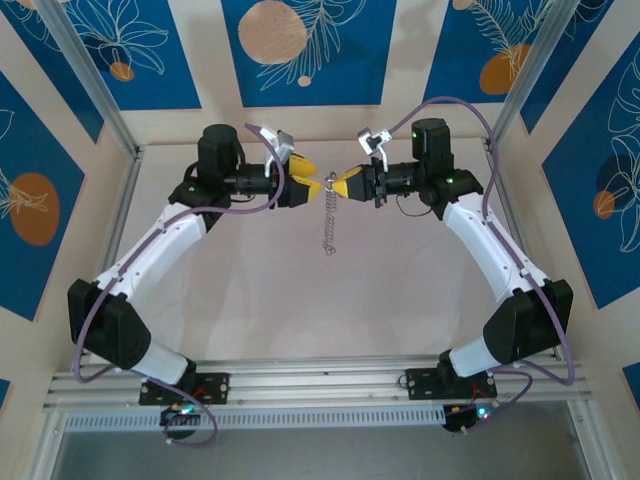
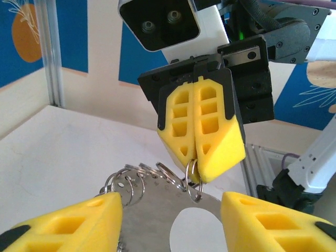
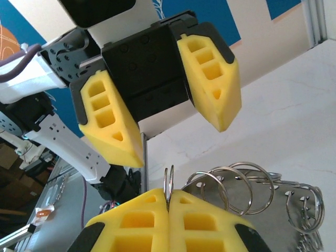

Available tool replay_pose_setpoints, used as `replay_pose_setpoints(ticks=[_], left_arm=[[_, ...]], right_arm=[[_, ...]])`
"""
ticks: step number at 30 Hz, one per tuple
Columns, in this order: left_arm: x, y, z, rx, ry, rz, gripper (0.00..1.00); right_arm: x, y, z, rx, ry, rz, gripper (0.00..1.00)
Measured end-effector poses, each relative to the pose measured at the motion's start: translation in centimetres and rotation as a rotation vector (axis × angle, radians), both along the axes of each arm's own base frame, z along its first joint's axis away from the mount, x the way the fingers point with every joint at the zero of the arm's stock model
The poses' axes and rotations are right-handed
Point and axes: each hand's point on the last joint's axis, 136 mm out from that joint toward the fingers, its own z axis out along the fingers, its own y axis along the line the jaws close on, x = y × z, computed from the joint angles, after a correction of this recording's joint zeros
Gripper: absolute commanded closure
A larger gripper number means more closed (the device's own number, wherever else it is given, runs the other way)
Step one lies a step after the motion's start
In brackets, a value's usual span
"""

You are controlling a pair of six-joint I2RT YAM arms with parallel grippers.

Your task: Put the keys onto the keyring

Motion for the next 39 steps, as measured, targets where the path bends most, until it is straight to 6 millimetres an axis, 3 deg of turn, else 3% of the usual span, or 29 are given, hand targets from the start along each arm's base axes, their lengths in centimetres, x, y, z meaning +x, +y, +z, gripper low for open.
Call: replay_pose_setpoints(ticks=[20, 34, 39], left_arm=[[-0.9, -0.5, -1.2, 0.022, 0.073, -0.09, 0.54], [-1.7, -1.4, -1.0, 0.016, 0.072, -0.135, 0.69], [-2.0, -1.6, -1.0, 0.013, 0.075, -0.153, 0.89]], right_arm=[[-1.2, 1.1, -0.2, -0.004, 0.0, 0.045, 1.0], [-1.3, 1.1, -0.1, -0.004, 0.0, 0.047, 1.0], [-1.1, 1.1, -0.2, -0.007, -0.002, 0.039, 1.0]])
